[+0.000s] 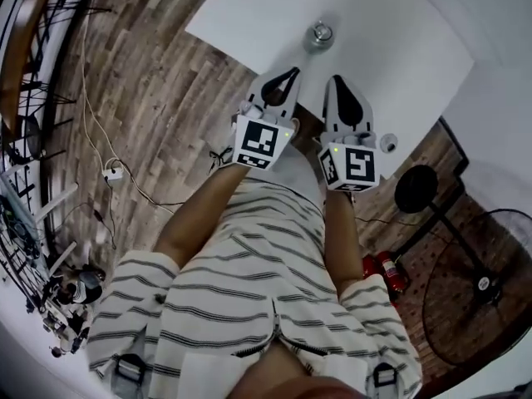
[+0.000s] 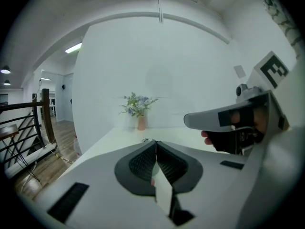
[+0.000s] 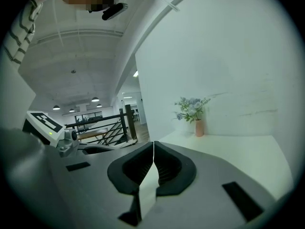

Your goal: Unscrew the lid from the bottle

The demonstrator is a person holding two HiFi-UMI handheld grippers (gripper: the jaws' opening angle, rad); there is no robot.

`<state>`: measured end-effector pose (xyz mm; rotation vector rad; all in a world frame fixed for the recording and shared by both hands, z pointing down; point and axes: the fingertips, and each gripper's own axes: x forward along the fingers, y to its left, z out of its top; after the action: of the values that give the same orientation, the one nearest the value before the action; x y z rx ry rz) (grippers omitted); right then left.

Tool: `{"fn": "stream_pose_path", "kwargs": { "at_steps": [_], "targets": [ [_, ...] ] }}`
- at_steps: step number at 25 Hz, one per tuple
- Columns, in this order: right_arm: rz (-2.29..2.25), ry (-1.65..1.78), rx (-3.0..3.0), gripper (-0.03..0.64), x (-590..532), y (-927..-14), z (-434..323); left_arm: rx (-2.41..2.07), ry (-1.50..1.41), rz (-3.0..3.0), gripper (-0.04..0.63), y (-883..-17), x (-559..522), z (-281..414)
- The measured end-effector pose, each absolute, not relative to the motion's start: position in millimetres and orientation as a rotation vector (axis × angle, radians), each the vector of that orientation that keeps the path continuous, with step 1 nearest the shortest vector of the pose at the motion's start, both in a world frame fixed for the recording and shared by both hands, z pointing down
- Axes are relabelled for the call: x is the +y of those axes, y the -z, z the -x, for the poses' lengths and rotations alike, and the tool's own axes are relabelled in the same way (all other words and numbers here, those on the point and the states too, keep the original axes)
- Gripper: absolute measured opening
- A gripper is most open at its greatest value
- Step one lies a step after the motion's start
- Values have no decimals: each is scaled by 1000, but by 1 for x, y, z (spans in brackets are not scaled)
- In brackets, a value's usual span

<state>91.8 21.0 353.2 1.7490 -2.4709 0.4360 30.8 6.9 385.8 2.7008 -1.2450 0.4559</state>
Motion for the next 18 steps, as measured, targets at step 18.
{"fn": "stream_pose_path", "kwargs": {
  "at_steps": [18],
  "targets": [
    [-1607,-558,-2434,183,-34,-420,-83,-1134,-562,-2641,183,-463,-42,-46]
  ]
}}
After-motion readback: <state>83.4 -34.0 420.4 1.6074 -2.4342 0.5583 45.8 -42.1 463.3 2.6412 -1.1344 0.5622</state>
